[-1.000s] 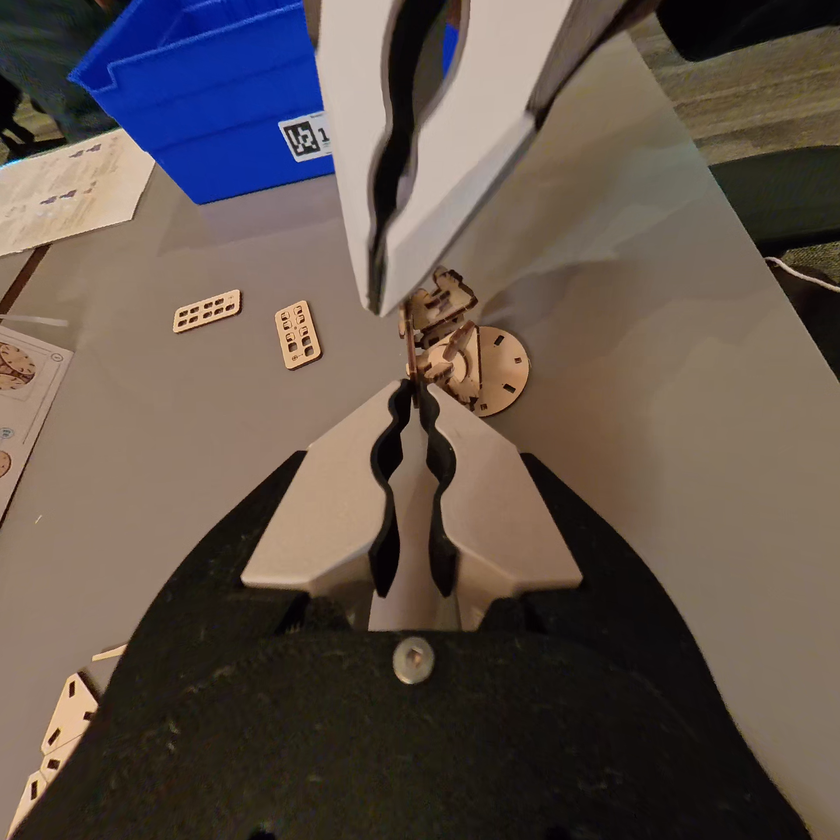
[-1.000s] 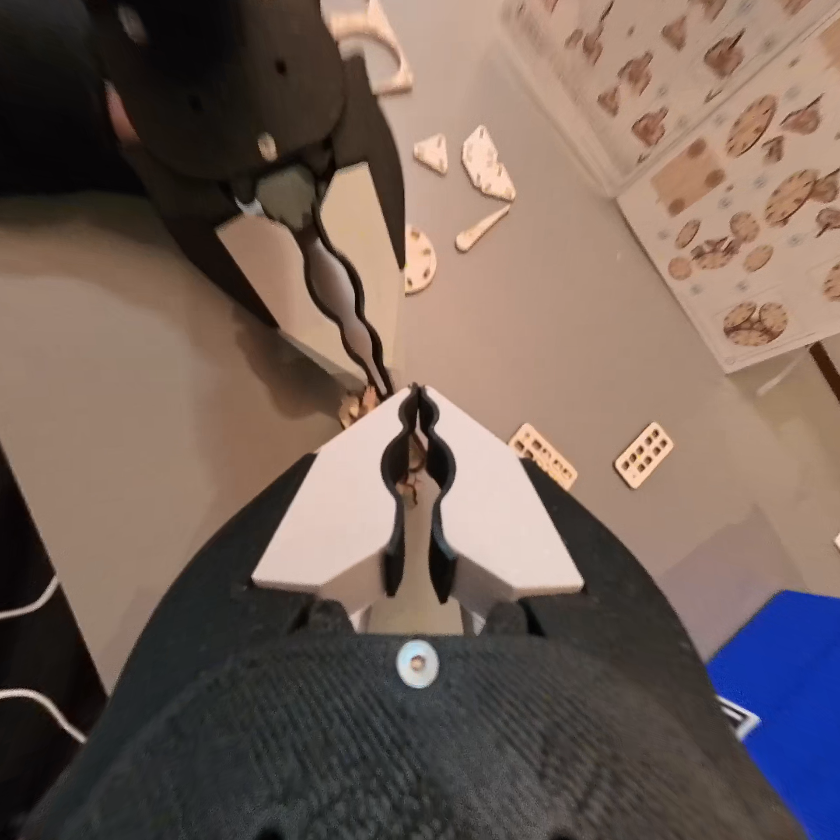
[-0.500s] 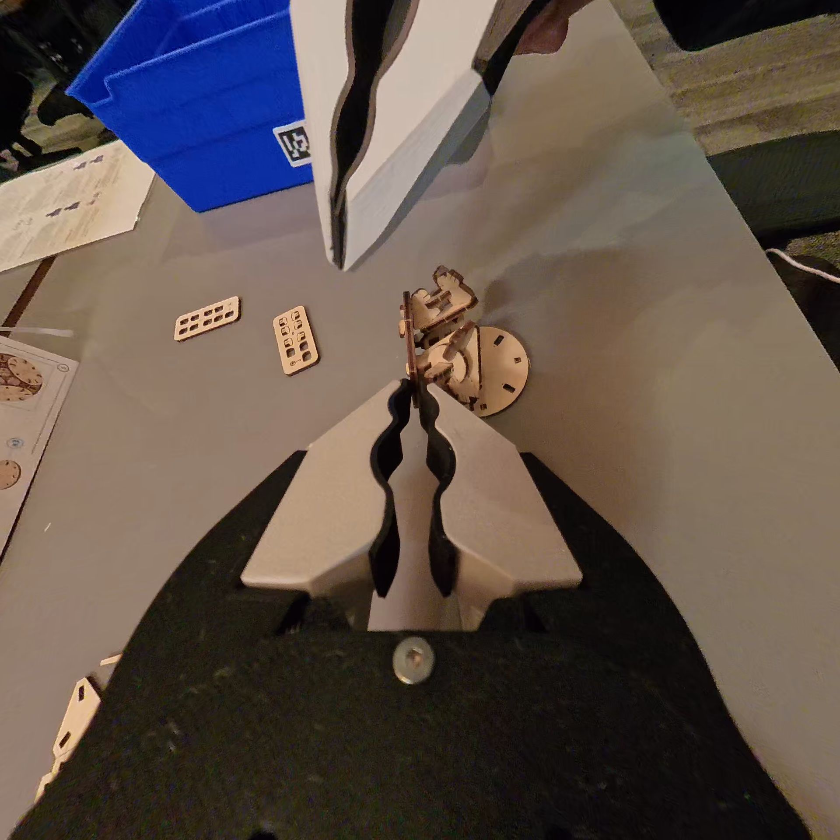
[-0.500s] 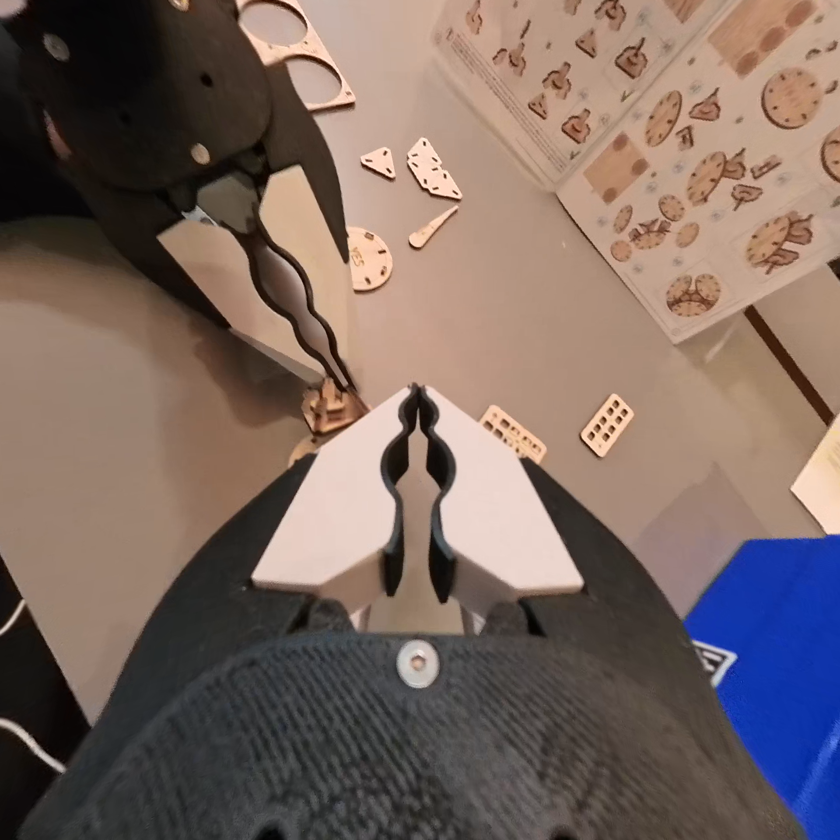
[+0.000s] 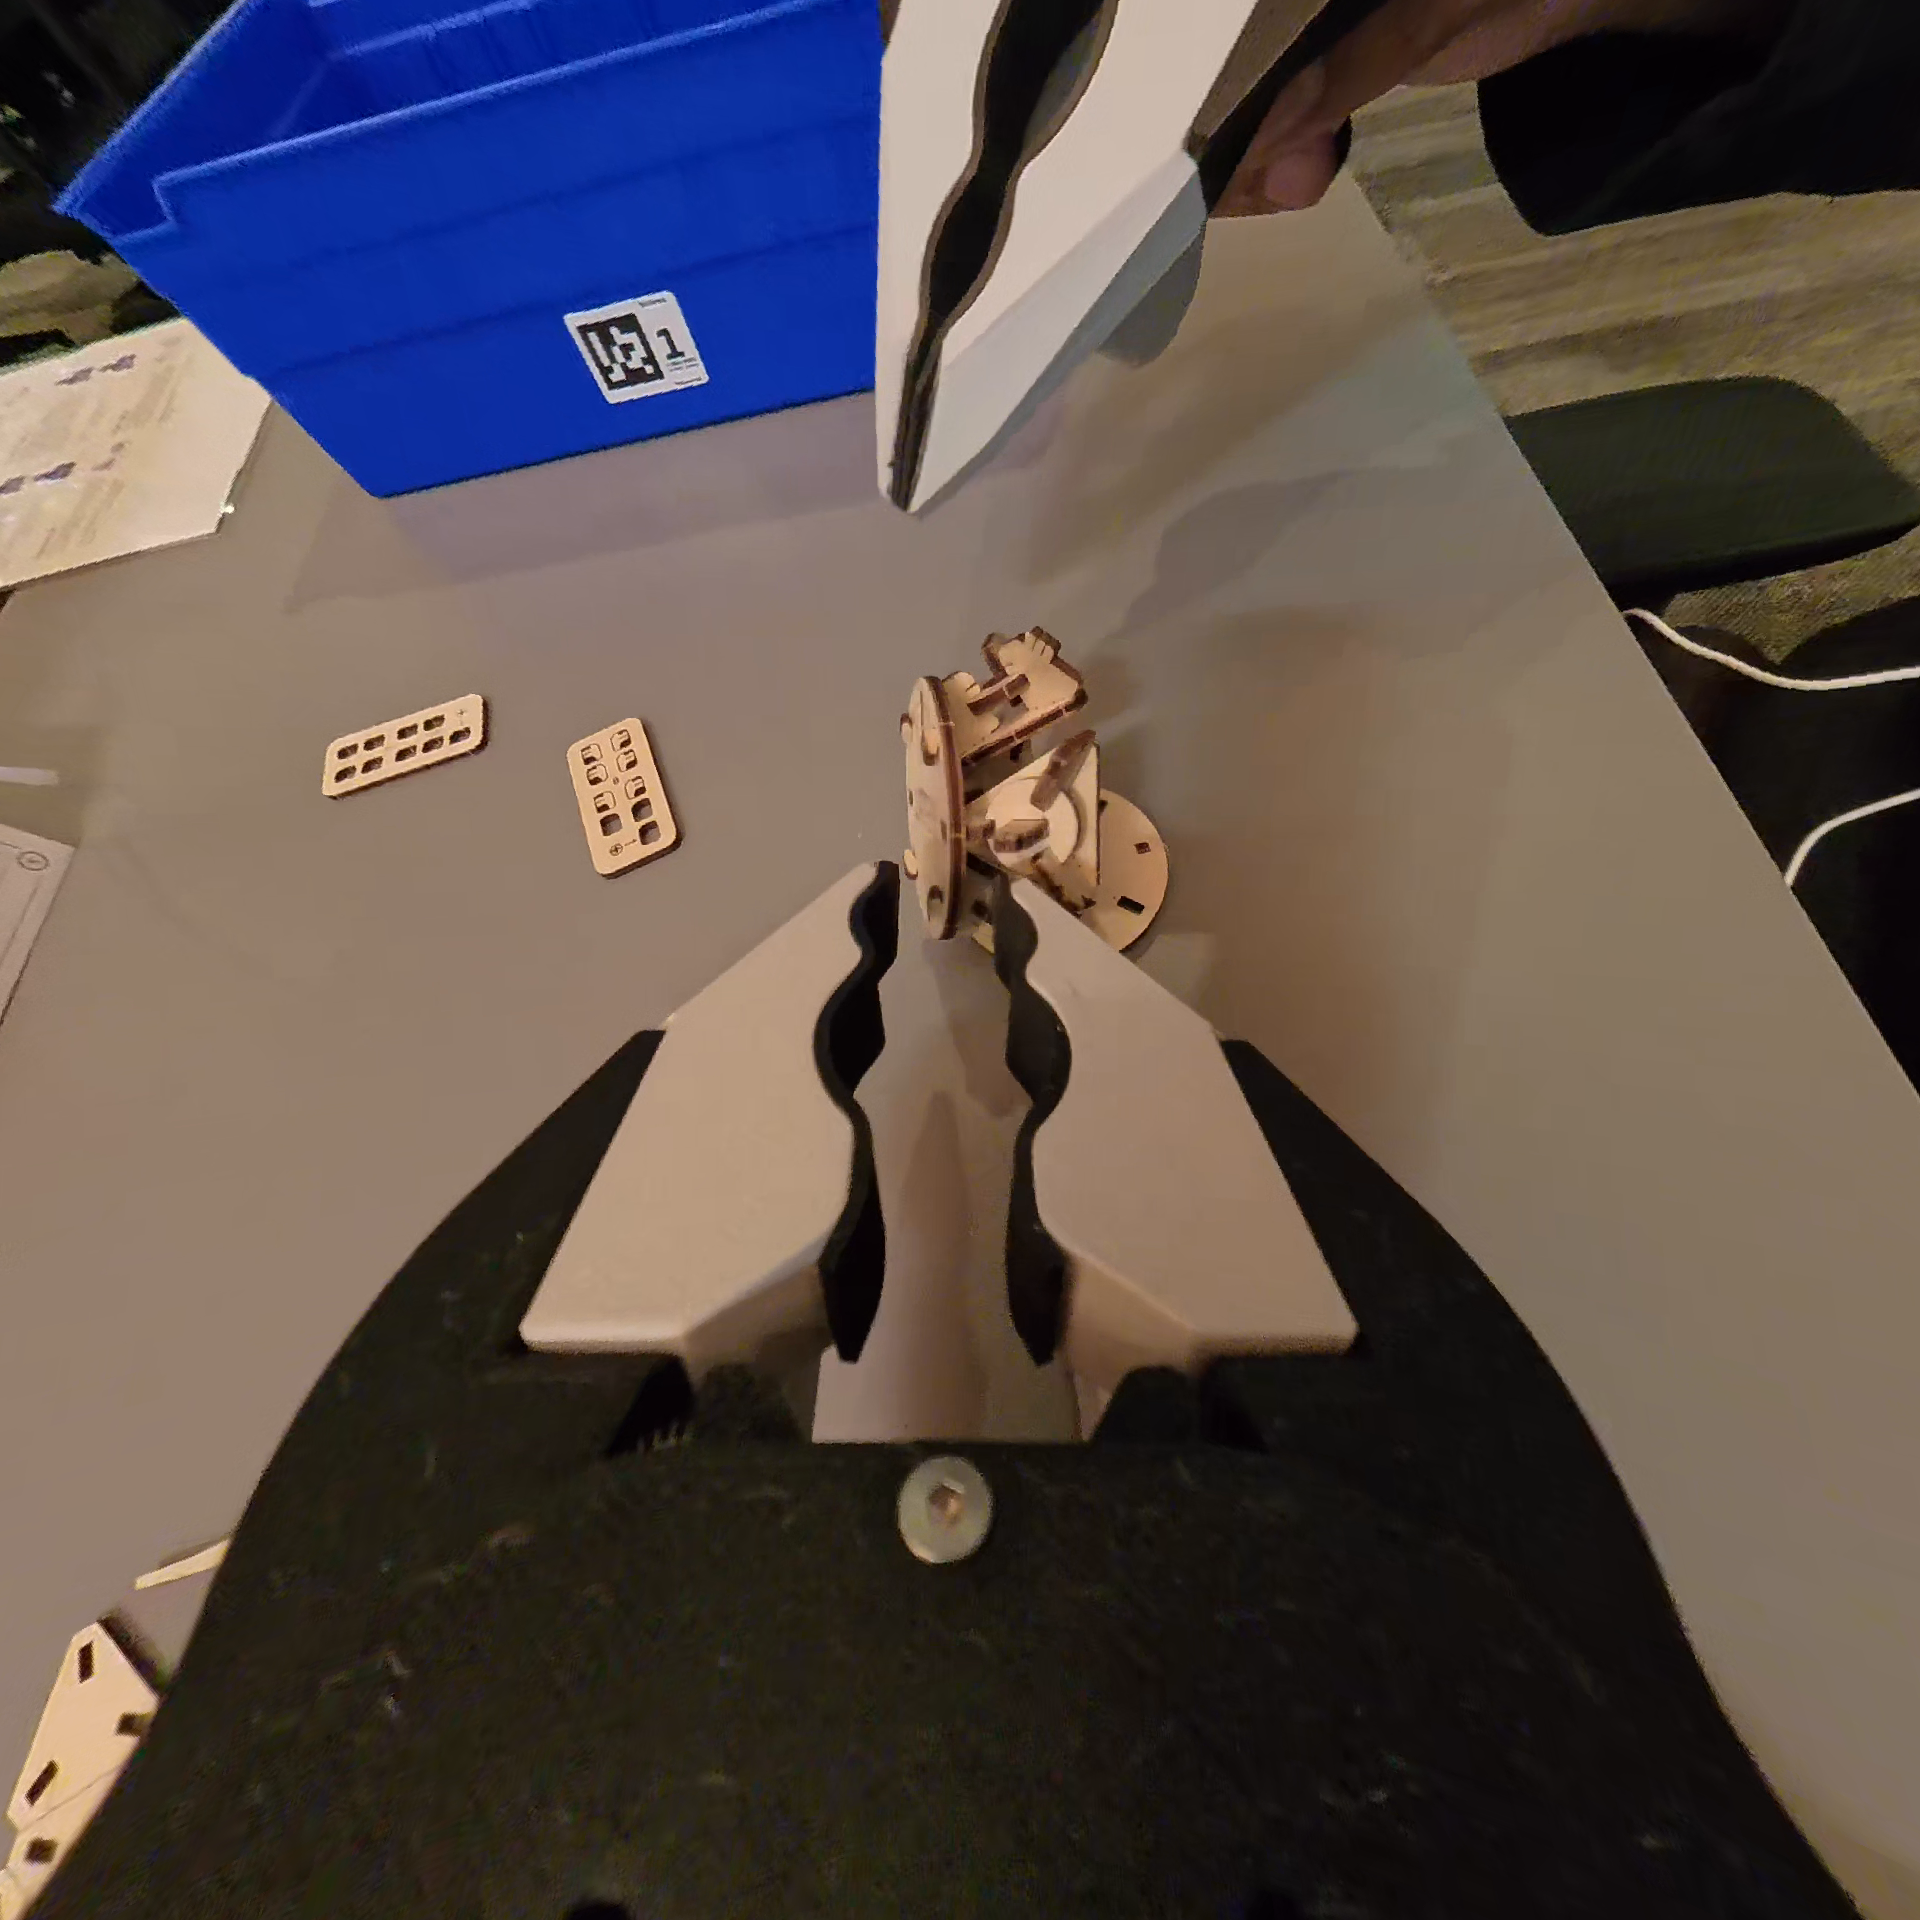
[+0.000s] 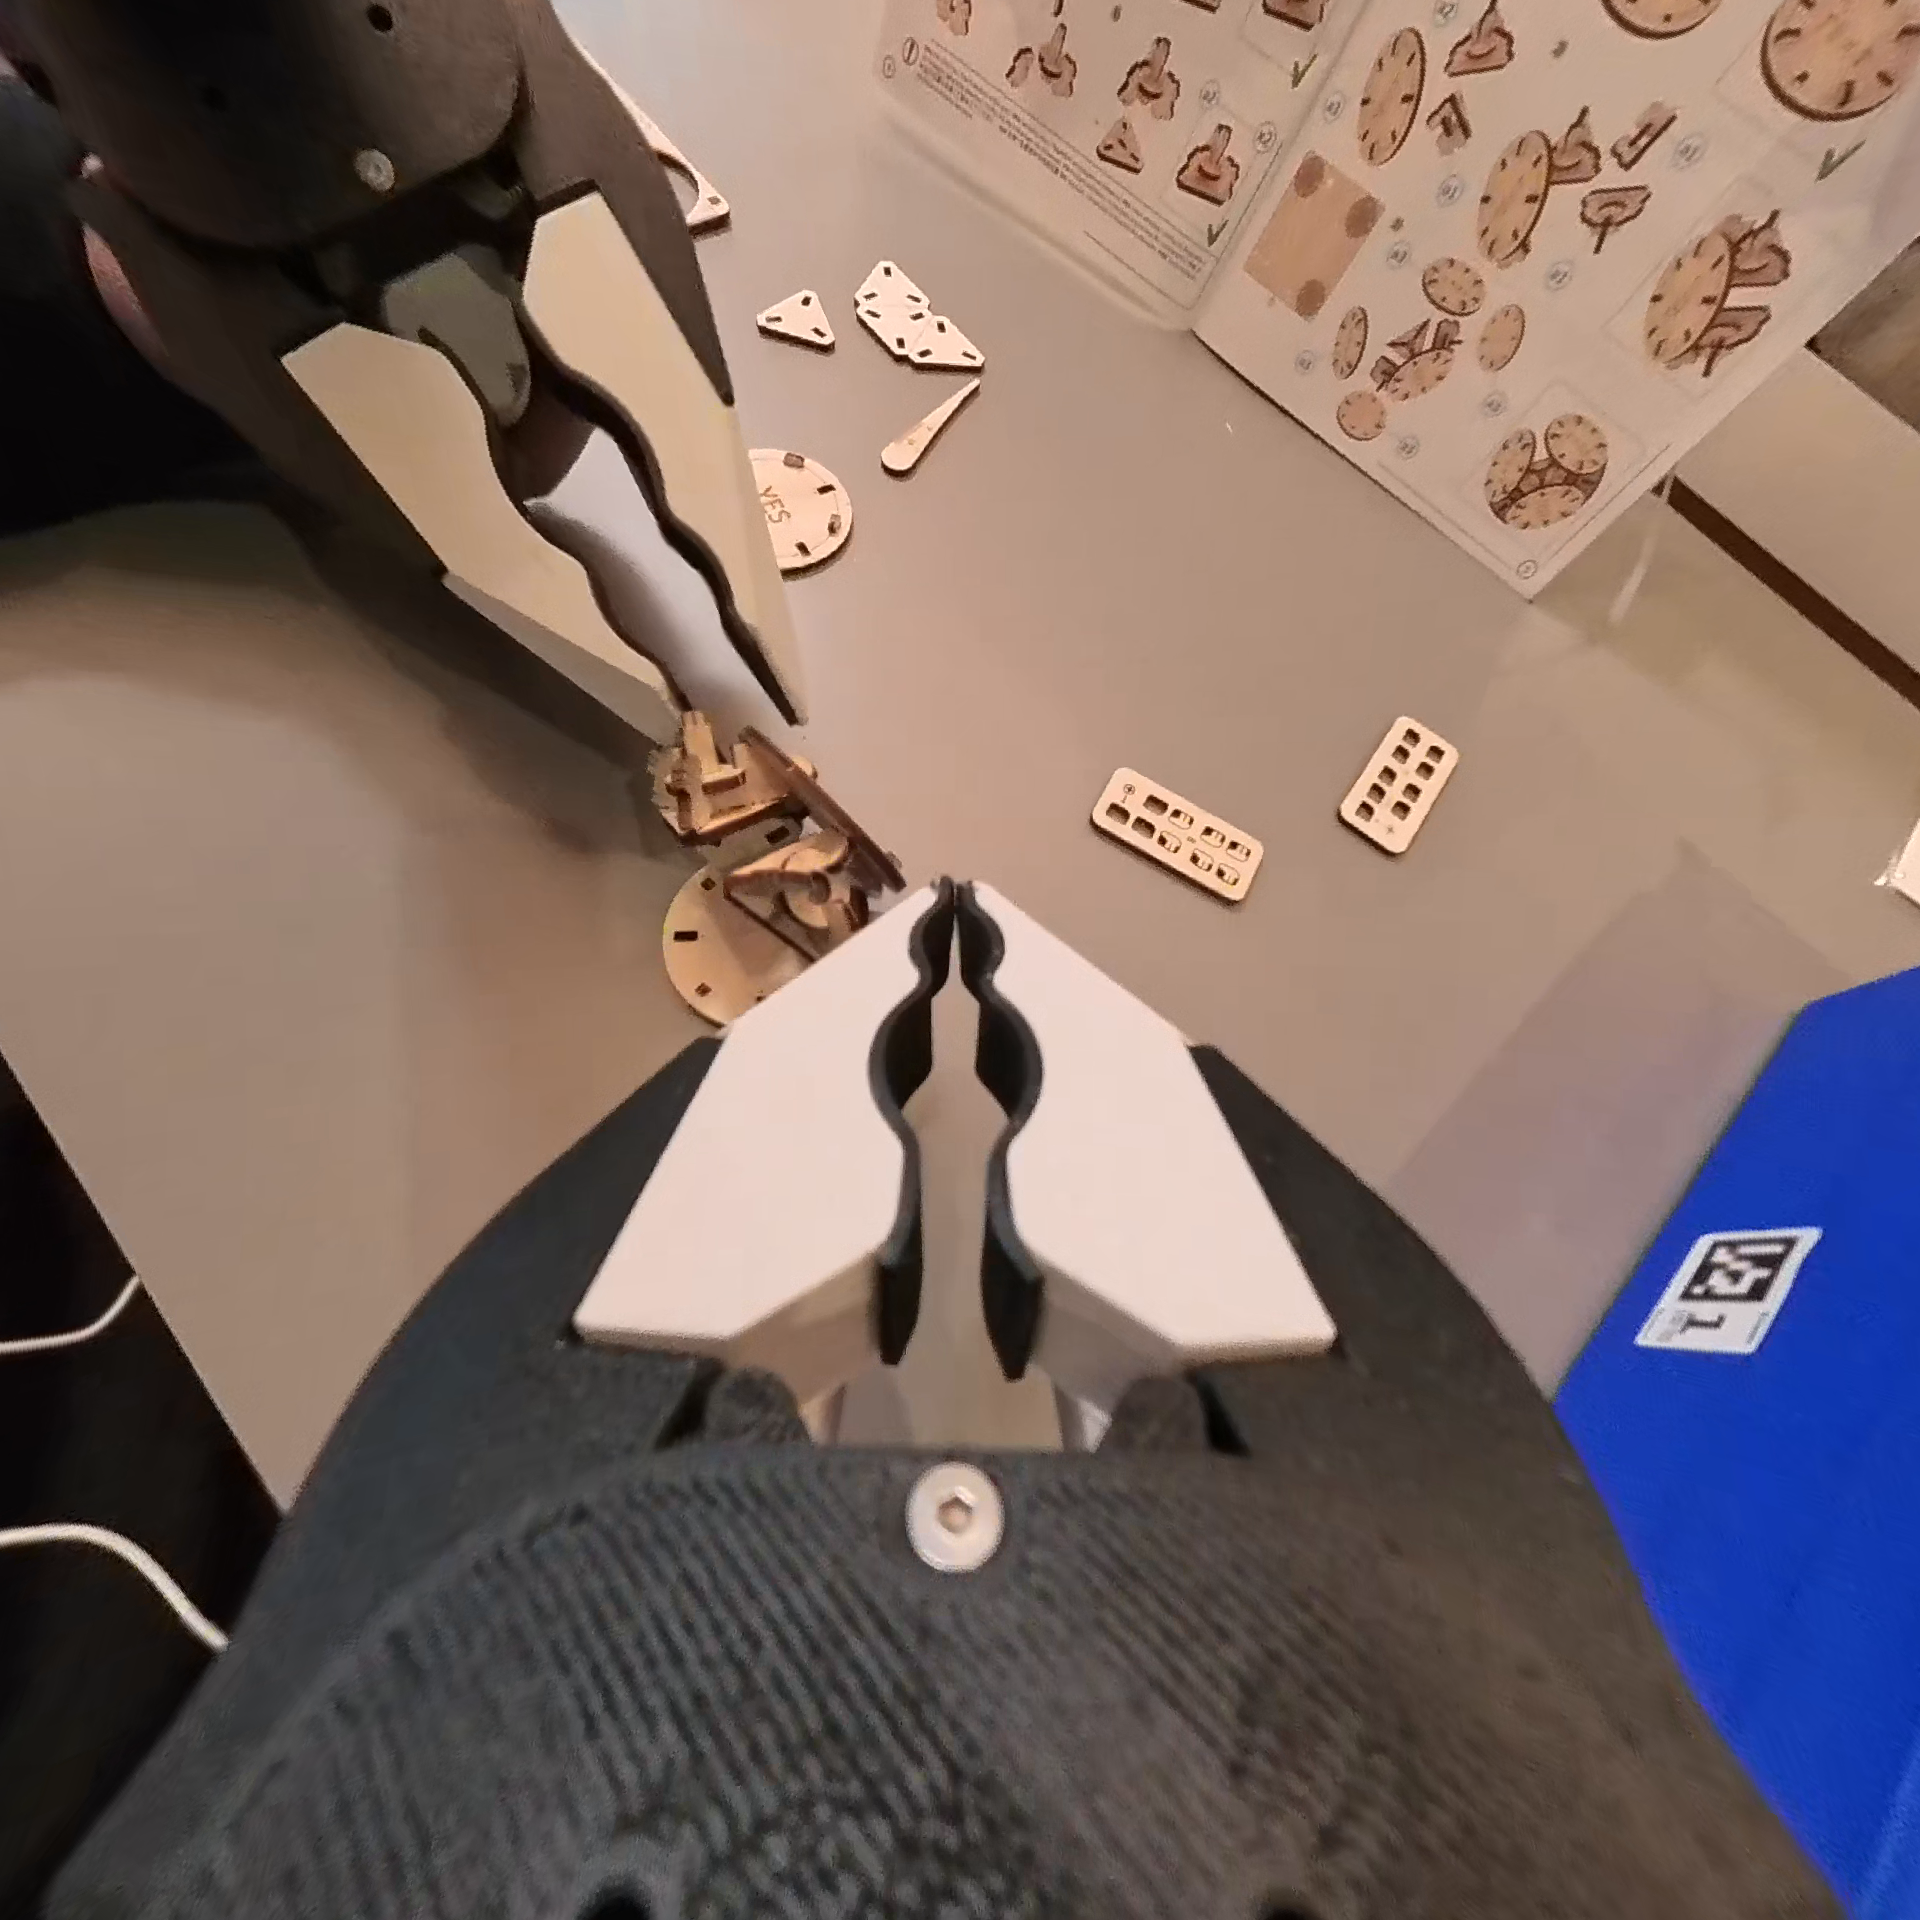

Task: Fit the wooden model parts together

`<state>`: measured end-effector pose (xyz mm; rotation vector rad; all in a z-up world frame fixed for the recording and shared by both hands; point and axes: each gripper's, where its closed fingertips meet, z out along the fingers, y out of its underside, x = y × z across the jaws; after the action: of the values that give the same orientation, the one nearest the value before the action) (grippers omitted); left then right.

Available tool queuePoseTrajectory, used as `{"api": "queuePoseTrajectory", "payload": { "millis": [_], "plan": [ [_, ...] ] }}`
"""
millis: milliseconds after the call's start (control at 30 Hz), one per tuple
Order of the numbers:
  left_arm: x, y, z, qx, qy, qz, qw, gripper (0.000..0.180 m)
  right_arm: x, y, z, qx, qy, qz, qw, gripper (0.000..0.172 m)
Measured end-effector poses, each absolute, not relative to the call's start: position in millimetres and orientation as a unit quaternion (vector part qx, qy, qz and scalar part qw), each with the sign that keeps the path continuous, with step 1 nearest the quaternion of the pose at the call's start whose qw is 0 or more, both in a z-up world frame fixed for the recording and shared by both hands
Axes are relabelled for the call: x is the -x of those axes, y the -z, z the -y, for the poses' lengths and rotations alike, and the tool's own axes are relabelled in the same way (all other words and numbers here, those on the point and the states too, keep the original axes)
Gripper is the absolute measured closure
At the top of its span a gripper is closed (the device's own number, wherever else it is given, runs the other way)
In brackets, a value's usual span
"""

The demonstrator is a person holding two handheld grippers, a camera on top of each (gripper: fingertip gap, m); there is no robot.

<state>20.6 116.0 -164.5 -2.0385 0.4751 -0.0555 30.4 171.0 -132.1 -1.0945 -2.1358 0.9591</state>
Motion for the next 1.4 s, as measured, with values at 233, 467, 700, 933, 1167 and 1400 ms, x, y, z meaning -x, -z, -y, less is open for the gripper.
{"api": "queuePoseTrajectory", "payload": {
  "millis": [233,467,700,933,1167,1400],
  "plan": [
    [-18.8,162.0,-113.5,0.844,0.038,-0.186,0.502,0.148,-38.1,153.0,-171.2,0.425,-0.343,0.806,0.227,0.169],
    [-15.8,160.1,-110.4,0.845,0.051,-0.172,0.503,0.137,-54.7,196.7,-149.3,0.443,-0.329,0.825,0.121,0.162],
    [10.4,143.4,-109.9,0.823,0.034,-0.111,0.556,0.105,-58.2,206.1,-114.8,0.512,-0.374,0.773,0.026,0.164],
    [23.2,138.8,-103.2,0.807,0.062,-0.070,0.582,0.108,-65.5,204.0,-93.9,0.479,-0.395,0.784,0.009,0.165],
    [16.3,144.7,-101.0,0.814,0.052,-0.077,0.573,0.120,-83.6,180.0,-143.3,0.436,-0.371,0.818,0.056,0.169],
    [-3.6,161.9,-105.4,0.840,0.028,-0.118,0.528,0.123,-48.7,164.9,-158.0,0.417,-0.432,0.783,0.165,0.120]
  ]
}}
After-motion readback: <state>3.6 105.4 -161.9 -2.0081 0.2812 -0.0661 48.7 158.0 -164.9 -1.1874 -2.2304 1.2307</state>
